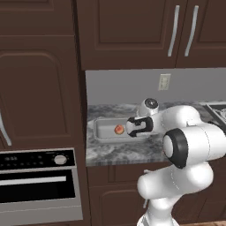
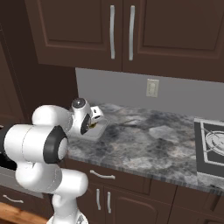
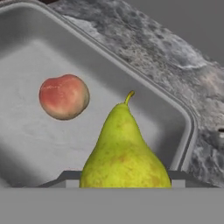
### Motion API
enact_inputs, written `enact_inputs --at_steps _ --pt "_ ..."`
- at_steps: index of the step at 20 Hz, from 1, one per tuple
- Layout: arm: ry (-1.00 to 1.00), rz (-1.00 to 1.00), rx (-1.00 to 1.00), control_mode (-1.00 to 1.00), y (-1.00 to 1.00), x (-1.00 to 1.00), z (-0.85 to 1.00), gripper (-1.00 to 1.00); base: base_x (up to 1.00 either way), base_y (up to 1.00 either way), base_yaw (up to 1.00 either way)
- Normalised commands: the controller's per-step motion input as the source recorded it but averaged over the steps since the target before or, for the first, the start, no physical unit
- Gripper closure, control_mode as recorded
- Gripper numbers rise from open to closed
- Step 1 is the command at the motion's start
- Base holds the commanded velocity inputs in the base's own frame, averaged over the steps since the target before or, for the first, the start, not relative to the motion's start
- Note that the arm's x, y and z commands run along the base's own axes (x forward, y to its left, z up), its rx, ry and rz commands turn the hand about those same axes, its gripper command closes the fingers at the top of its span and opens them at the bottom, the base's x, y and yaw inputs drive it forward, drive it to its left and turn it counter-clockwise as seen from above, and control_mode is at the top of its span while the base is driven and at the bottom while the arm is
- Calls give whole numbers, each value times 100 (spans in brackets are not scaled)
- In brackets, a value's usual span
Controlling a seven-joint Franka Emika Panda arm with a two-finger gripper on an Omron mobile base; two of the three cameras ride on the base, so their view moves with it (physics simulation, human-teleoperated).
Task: Pick the peach and pear from the fridge and place them inside the tupperware on the counter.
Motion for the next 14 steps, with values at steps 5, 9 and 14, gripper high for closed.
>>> enact_inputs --at_steps 5,9,14 --pt "3 0 0 -100 0 52 -31 100 0 0 0" --pt "4 0 0 -100 2 35 -31 100 0 0 0" --pt "2 0 0 -100 8 25 -28 -100 0 0 0"
